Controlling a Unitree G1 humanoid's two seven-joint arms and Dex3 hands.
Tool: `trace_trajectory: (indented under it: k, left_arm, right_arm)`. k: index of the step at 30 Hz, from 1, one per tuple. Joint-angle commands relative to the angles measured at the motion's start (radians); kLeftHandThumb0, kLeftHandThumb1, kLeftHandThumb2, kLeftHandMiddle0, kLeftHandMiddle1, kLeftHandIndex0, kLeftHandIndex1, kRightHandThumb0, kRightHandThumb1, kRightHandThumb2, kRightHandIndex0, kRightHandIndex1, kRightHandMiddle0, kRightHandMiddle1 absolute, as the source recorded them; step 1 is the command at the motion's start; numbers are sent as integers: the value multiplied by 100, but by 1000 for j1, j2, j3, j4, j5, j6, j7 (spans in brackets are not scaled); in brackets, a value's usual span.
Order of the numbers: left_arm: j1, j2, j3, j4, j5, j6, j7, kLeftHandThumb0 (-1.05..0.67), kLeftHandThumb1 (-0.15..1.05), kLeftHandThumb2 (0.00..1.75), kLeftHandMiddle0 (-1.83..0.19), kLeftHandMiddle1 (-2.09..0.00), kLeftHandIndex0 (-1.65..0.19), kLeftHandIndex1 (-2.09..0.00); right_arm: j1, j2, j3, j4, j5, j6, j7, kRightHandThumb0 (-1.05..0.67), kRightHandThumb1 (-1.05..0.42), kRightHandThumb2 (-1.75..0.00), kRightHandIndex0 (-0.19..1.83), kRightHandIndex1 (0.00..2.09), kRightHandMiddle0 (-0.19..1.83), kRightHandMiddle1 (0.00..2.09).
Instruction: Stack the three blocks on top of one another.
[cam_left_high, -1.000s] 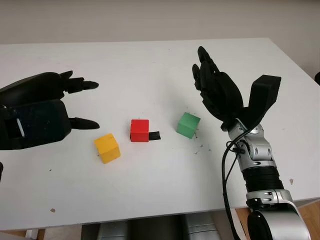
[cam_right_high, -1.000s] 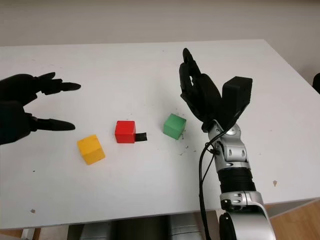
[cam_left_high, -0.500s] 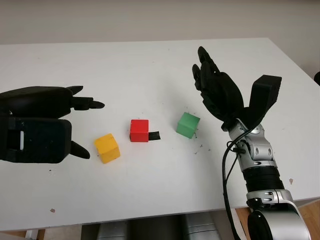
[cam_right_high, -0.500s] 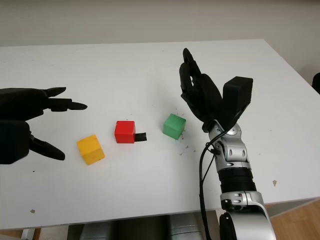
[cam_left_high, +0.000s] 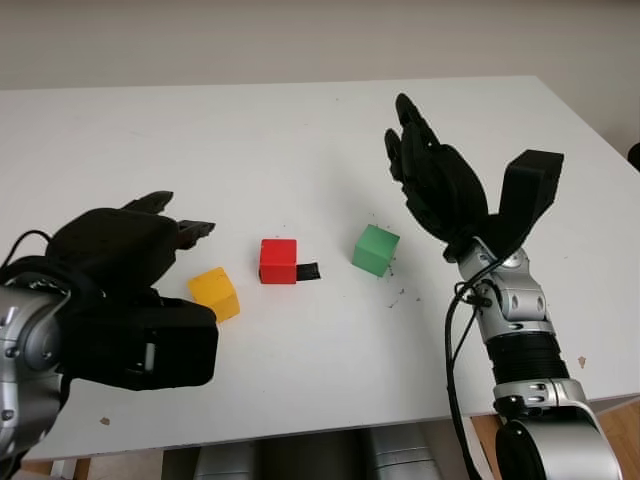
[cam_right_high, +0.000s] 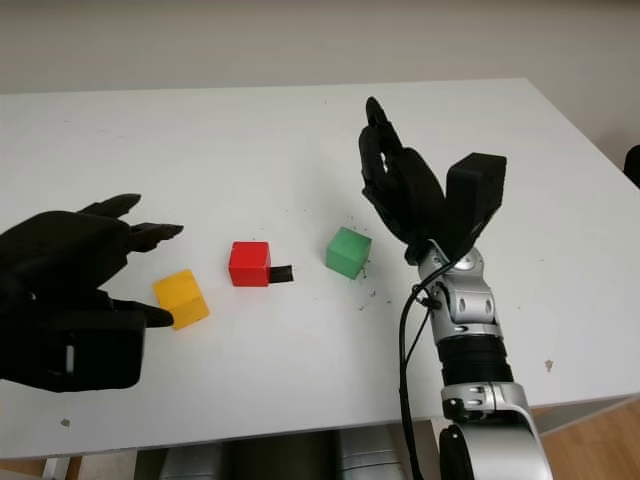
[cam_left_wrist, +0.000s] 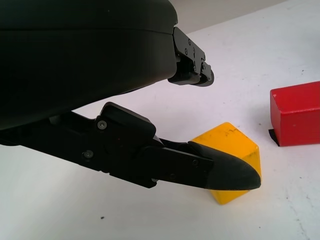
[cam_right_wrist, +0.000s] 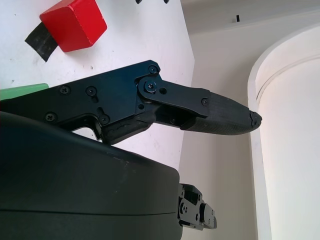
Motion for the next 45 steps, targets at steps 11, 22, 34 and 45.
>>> trace_trajectory:
  k: [11, 22, 34, 45]
  left_arm:
    - [33, -145, 2, -26, 86, 49, -152, -95, 105, 24, 3, -5, -19, -6]
    - [78, -206, 3, 1, 188, -6, -112, -93, 105, 16, -3, -7, -24, -8]
    - [109, -288, 15, 59, 295, -104, -1, -87, 105, 14, -4, -6, -27, -9]
    - [107, -334, 35, 106, 319, -143, 22, -86, 105, 14, -8, -7, -31, -12]
  right_arm:
    - [-11, -9, -2, -7, 2, 2, 2, -75, -105, -69, -19, 0, -19, 0]
    - [-6, -9, -4, -12, 3, 3, 2, -75, -105, -69, -19, 0, -19, 0]
    - [-5, -13, -5, -16, 5, 11, 8, -75, -105, -69, -19, 0, -19, 0]
    - [-7, -15, -9, -10, 8, 8, 18, -76, -105, -69, -19, 0, -19, 0]
